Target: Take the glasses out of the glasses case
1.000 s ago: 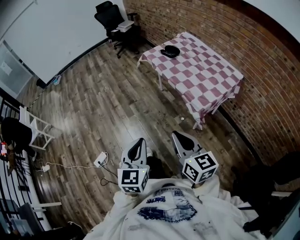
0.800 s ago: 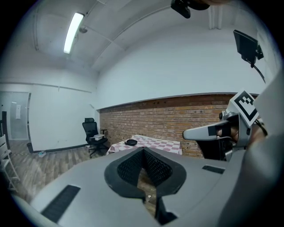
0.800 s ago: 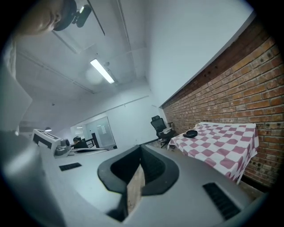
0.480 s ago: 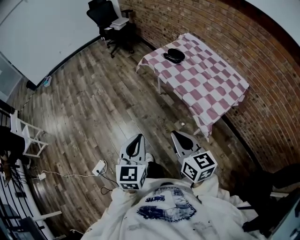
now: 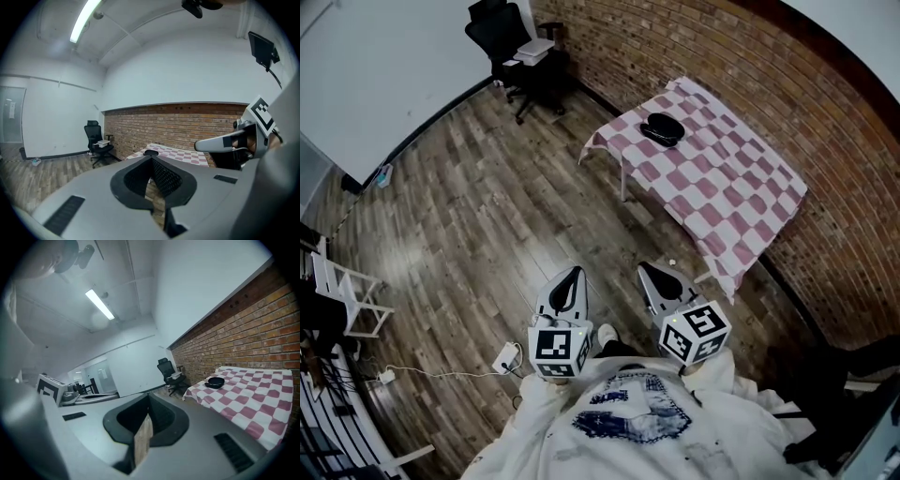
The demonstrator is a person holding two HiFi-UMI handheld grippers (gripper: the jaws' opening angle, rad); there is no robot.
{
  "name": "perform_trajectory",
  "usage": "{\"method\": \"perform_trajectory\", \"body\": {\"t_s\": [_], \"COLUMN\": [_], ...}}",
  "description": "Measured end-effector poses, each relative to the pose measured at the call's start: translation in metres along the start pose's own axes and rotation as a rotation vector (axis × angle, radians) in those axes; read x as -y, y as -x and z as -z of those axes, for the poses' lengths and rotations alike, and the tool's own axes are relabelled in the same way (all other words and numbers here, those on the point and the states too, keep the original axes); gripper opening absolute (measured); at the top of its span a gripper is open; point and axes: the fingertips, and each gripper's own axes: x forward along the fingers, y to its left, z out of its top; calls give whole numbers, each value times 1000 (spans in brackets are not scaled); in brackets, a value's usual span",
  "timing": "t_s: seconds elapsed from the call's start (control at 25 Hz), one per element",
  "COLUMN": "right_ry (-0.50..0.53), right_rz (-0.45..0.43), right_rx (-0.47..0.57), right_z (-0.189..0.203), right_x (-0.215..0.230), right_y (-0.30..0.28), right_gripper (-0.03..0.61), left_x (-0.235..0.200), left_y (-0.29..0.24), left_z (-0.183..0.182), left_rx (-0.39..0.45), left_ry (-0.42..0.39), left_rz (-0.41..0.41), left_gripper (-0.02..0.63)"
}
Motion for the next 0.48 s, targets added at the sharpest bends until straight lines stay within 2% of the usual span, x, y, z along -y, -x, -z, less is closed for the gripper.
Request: {"method": "perform_trajectory", "body": {"t_s": [0.28, 0.48], "right_ry": [-10, -24], "right_rz": [72, 140], "right_rx": [18, 24], "right_z": [-6, -10], "right_x": [7, 24], "right_y": [-37, -42], "right_gripper": [14, 14], "left_x": [-33, -35], "left_y": [-34, -53], "left_z": [-3, -5], "left_rx": [-3, -7], "left_ry": [-13, -10], "left_rz": [76, 125], "left_gripper": [9, 9]}}
